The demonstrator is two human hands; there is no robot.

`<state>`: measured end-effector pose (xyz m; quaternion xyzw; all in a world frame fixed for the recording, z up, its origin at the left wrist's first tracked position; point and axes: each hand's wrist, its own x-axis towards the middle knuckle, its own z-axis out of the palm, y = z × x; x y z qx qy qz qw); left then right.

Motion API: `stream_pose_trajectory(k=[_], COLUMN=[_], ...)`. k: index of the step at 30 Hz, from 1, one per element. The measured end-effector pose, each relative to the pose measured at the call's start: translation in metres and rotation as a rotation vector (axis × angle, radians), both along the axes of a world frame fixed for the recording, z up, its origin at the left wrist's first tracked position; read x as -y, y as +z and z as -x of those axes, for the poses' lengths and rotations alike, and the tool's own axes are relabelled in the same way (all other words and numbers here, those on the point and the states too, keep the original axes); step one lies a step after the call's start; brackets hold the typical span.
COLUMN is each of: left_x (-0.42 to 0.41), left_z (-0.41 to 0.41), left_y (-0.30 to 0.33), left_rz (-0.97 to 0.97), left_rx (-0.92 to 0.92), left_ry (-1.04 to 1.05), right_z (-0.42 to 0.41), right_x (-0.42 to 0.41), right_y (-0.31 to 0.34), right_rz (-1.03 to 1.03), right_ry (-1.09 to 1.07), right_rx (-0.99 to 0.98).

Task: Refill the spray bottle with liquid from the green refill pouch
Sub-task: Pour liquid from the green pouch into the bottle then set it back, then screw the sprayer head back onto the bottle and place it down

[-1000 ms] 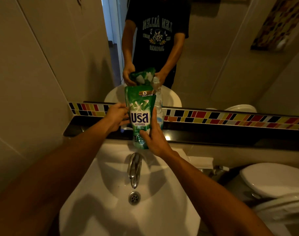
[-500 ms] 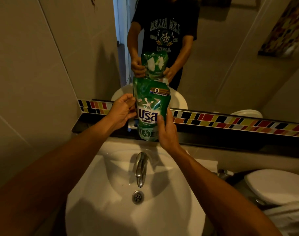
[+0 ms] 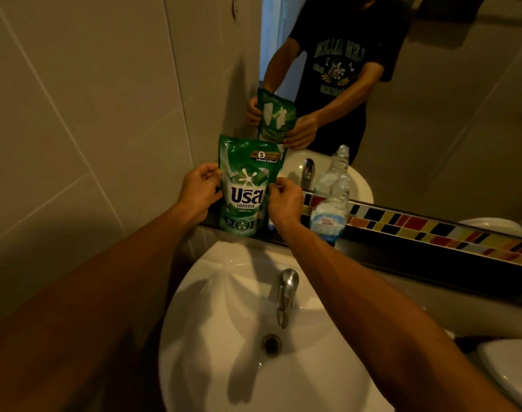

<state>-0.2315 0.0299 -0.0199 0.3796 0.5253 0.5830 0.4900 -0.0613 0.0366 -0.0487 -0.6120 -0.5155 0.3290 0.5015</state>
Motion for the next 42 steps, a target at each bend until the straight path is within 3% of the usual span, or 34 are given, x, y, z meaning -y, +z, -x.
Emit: stream_pose_trajectory(k=[10,13,25,34,37,42], left_x=[-0.027,-0.043,-0.08,-0.057,-0.038,-0.014], left_z=[0.069,0.086,0.09,0.056,0.033,-0.01], left_y=[-0.028,-0.047,-0.066,-0.069,-0.073,-0.081], left_rz=[-0.005,0.022,0.043,0.122,0.072,-0.012], left_rx=[-0.046,-0.091,0.022,-0.296,-0.433,-0.503], left_ry=[0.178,0.227,0.377,0.558,0.469,0.095], right_z=[0.068,0.08,0.099,0.078,0.056,0.011], right_x=[-0.052,-0.069,-0.104,-0.057,-0.034,0.007], right_y=[-0.006,-0.015,-0.04,-0.044,-0.055,-0.066], right_rz=[-0.035,-0.048,-0.104,-0.027,0.0,0.042], right_ry=[0.118,0.161,0.189,0.298,0.21,0.038], right_rx=[0.198,0.185,0.079,0.054,0.053,0.074])
